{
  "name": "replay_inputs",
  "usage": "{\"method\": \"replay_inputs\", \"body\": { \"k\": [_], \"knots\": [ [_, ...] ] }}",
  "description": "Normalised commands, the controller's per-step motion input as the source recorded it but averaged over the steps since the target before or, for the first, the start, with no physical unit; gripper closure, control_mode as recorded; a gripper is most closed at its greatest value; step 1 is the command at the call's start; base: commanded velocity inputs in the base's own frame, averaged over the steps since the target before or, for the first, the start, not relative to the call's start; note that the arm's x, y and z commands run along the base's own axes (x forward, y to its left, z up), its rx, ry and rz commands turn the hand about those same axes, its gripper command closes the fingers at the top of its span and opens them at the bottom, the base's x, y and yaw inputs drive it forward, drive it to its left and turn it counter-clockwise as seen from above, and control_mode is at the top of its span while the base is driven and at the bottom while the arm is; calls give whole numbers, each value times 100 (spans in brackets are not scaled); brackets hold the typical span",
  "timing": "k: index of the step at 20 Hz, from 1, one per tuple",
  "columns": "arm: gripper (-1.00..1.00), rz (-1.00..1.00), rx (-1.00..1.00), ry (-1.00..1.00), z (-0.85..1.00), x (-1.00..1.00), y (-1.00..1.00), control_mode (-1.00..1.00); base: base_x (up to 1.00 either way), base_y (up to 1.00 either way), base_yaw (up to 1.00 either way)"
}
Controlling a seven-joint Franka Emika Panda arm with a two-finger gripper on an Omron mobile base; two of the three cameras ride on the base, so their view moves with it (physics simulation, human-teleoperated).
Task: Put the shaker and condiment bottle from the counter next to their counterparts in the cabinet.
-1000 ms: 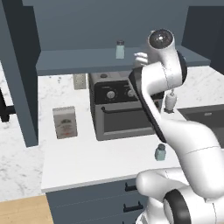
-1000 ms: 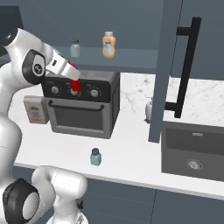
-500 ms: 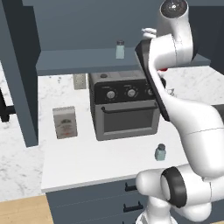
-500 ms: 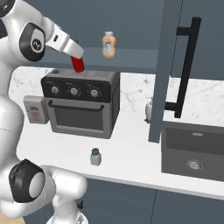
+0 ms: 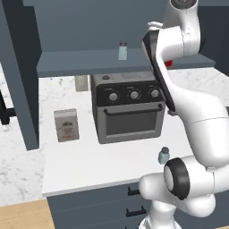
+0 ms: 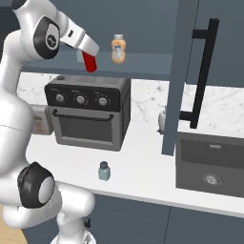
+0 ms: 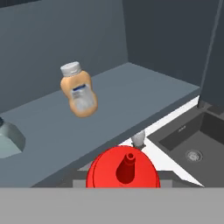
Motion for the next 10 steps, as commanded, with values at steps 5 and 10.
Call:
{"method": "replay_inputs", "body": {
  "k": [5,10],
  "knots": [
    [100,8,-1,0,0,41,-4,-100,0,0,0],
    [100,7,-2,0,0,43,0,-100,0,0,0]
  ]
}}
